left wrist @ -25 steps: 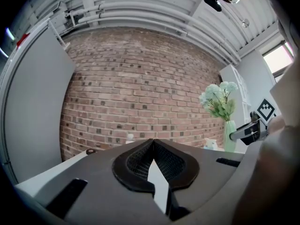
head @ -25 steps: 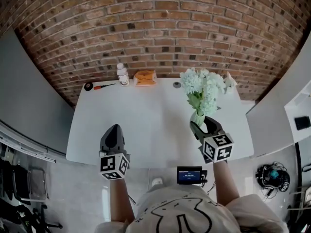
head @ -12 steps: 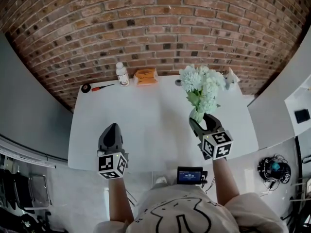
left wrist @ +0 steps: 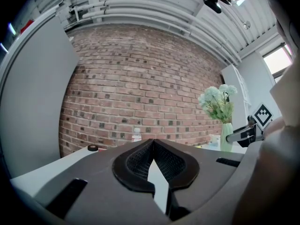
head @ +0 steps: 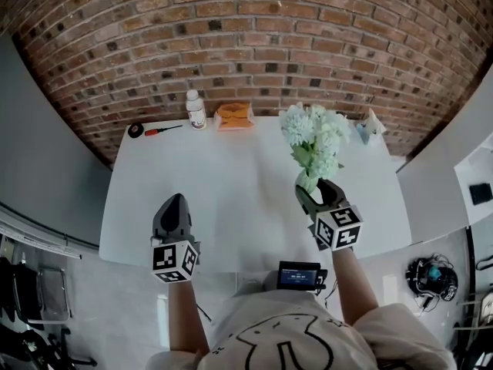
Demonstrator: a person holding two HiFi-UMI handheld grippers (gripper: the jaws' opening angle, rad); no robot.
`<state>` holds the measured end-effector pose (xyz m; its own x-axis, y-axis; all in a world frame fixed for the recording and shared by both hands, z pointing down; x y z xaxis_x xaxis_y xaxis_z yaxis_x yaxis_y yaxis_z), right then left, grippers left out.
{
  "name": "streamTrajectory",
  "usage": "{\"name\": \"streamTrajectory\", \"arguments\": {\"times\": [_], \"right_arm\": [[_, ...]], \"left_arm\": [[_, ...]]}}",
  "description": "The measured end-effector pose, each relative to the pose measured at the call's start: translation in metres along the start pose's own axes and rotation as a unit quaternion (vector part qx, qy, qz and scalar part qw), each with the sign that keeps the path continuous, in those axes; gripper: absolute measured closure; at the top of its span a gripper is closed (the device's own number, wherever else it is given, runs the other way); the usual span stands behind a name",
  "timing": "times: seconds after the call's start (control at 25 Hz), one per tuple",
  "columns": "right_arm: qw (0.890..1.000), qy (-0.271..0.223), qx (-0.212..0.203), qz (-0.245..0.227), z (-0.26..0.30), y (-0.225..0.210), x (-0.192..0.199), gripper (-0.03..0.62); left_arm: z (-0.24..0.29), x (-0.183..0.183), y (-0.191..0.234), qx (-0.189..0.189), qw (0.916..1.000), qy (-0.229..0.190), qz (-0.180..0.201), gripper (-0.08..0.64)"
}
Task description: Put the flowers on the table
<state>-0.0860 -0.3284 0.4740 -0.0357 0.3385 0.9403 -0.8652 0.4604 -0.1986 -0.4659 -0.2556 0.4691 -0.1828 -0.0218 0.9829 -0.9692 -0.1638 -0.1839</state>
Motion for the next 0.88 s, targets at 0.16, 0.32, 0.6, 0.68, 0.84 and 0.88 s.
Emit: {"name": "streamTrajectory", "arguments": {"times": [0.16,0.32,0.6,0.68,0.84,0.88], "right_arm": [[1.0,-0.002,-0.011,-0.001,0.011,-0.004,0.012,0.359],[1.0,-0.001,-0.02,-0.008,0.021,-0.008,0.02,0.359],[1.0,-0.006,-0.027,-0.012,0.041,-0.022,0.032,0.359],[1.0,-0.008,-0.026,-0.01,0.046,-0.026,0.038,0.359],[1.0,-0.013,-0.018,-0.002,0.052,-0.031,0.049,0.359],[1.0,-0.014,-0.016,-0.001,0.054,-0.032,0.052,0.359]], "left_arm": [[0.004,0.015,-0.003,0.001,1.0,0.006,-0.001,0.548],[0.015,0.029,-0.006,0.01,0.9998,0.02,0.001,0.548],[0.029,0.048,-0.003,0.009,0.9997,0.024,-0.001,0.548],[0.03,0.055,-0.003,0.008,0.9996,0.026,-0.001,0.548],[0.03,0.065,-0.001,0.006,0.9996,0.027,-0.001,0.548],[0.03,0.067,0.0,0.005,0.9996,0.028,-0.002,0.548]]}}
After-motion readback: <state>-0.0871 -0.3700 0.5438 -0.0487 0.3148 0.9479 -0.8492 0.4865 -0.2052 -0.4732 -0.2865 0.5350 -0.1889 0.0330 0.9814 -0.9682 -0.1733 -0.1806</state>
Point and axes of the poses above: the fingertips, and each gripper's own axes: z forward along the fingers, y to its left, x out of its underside, the point moved 10 cm from there along -z, backward along the fingers, and after that the axes turned 12 degrees about z, right-handed, at the moved point
